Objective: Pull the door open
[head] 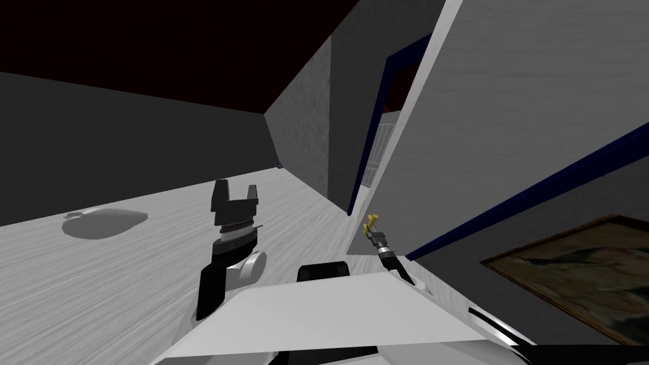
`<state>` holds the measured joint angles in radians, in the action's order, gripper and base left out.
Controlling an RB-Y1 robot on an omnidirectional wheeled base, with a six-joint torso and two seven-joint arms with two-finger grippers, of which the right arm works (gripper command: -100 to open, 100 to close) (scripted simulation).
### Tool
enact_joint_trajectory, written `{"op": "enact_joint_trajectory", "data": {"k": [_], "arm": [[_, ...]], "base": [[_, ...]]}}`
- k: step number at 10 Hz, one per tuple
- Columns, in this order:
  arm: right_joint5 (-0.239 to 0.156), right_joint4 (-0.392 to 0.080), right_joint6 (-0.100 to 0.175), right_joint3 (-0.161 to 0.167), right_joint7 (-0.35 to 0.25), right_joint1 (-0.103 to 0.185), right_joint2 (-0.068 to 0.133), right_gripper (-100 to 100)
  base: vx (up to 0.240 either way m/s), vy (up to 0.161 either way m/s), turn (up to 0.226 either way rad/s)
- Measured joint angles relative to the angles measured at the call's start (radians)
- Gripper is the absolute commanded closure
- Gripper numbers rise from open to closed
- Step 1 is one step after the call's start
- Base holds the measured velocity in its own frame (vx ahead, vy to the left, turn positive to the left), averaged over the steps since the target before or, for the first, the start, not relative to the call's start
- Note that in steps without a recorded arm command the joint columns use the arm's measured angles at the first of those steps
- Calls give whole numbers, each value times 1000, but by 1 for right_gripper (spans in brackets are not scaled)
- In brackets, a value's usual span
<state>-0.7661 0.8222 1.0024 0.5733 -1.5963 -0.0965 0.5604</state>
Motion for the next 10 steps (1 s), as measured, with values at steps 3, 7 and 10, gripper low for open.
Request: {"op": "enact_joint_trajectory", "data": {"k": [3,7,10], "arm": [[18,-13,54,48,-45,-19,31,100],[27,-15,84,80,-67,-35,53,100],[28,-32,120,102,-88,-35,68,100]], "base": [[-200,-55,92],[-149,-37,92],[-201,-70,145]]}}
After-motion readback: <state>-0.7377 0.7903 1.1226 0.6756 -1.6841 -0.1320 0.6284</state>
